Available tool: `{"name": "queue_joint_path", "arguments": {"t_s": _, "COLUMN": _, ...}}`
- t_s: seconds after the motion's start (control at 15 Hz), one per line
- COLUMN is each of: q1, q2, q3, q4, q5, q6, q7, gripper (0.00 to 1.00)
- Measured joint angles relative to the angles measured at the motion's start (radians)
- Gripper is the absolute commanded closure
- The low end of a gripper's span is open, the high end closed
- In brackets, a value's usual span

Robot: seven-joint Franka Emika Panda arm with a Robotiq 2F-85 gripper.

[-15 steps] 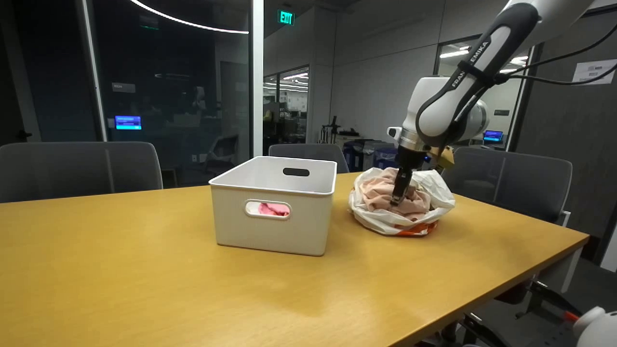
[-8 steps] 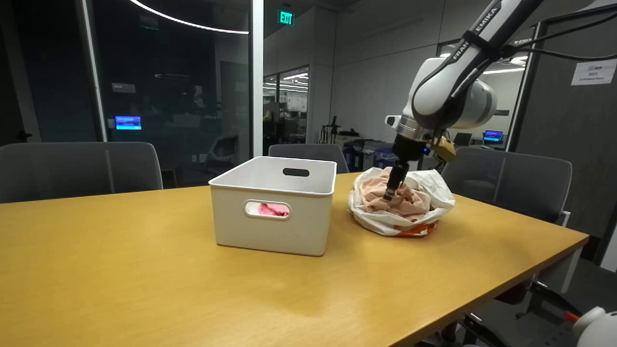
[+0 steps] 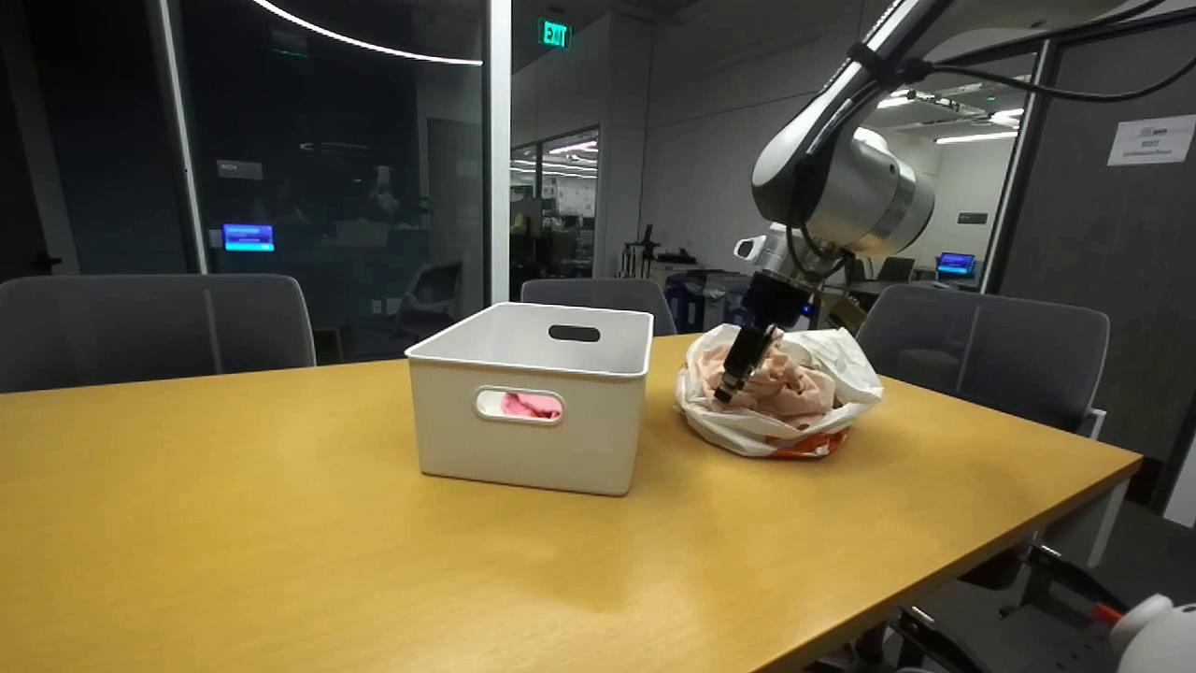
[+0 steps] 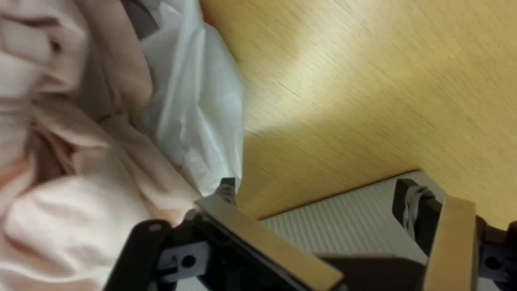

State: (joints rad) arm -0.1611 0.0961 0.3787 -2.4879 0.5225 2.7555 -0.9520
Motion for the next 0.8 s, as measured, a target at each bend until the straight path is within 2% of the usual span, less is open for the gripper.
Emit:
{"name": "queue_joint_path", "arguments": {"t_s": 0.2, "q1": 0.017, "q2": -0.004, "q3": -0.095, "q4": -0.002, "q5": 0.023, "q6": -0.026, "q7": -0.016, "gripper": 0.0}}
{"name": "queue_joint_path", "arguments": {"t_s": 0.4, "q1": 0.025, "q2": 0.004, "q3": -0.16, "q4": -0.001, "q5": 0.037, "q6": -0.045, "q7": -0.021, "gripper": 0.0}}
{"name": "queue_joint_path", "arguments": {"t_s": 0.6, "q1": 0.031, "q2": 0.027, "q3": -0.193, "q4": 0.002, "q5": 0.038, "q6": -0.046, "q7": -0.021, "gripper": 0.0}}
{"name": "queue_joint_path", "arguments": {"t_s": 0.8, "q1": 0.036, "q2": 0.063, "q3": -0.197, "q4": 0.013, "q5": 0.045, "q6": -0.05, "q7": -0.021, "gripper": 0.0}}
